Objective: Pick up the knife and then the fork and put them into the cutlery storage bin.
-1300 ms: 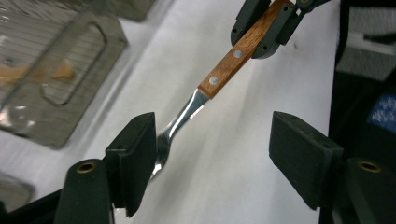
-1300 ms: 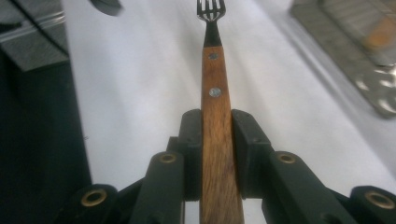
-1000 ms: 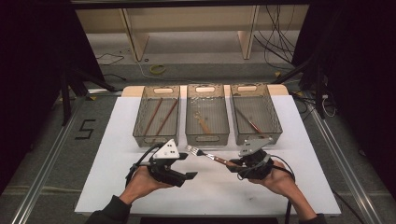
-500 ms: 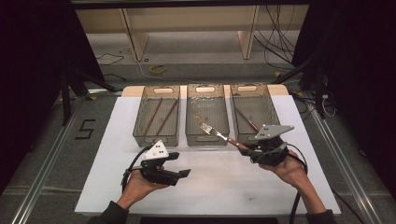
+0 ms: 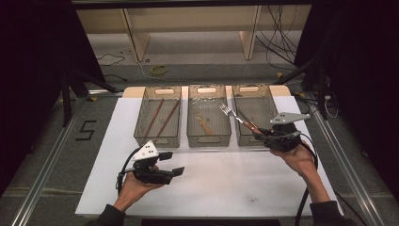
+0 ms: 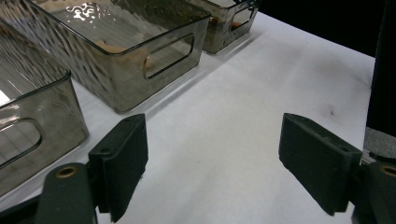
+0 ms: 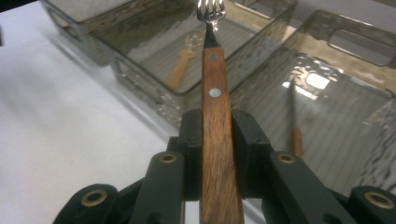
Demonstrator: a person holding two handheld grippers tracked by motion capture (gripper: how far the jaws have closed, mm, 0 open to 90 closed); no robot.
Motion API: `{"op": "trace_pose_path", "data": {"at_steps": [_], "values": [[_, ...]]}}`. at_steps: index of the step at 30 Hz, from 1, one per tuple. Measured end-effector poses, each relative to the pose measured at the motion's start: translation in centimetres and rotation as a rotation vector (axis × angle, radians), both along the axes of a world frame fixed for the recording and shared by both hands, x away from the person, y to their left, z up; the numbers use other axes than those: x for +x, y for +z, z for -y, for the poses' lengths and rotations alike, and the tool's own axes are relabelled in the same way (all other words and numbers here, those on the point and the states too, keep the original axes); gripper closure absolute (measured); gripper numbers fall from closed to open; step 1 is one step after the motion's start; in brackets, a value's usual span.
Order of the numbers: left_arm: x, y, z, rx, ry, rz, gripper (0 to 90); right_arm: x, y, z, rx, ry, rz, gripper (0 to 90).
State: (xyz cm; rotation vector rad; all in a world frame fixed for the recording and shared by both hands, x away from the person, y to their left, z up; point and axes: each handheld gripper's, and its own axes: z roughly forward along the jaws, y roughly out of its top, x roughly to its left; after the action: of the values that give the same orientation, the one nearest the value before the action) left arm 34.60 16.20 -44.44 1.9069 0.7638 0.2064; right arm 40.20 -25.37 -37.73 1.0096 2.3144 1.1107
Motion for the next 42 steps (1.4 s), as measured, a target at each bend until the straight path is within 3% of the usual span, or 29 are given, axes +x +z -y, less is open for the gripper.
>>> {"op": "trace_pose_path", "data": {"at_steps": [7, 13, 19, 42], "values": [[-0.1, -0.6, -0.8, 0.015, 0.012, -0.002, 23.2, 2.3, 0.3, 0.9, -0.004, -0.076, 0.004, 75.8], [-0.3, -0.7, -1.5, -0.009, 0.033, 0.001, 23.1, 3.9, 0.2, 1.5, -0.01, -0.133, -0.004, 75.8], [-0.3, -1.1, -1.6, 0.0, 0.029, -0.006, 22.2, 5.4, -0.1, 1.8, -0.027, -0.183, -0.022, 75.7], [-0.5, -1.4, -2.0, -0.013, 0.026, 0.002, 20.1, 9.1, -1.9, 1.5, -0.059, -0.284, -0.095, 75.6]]}}
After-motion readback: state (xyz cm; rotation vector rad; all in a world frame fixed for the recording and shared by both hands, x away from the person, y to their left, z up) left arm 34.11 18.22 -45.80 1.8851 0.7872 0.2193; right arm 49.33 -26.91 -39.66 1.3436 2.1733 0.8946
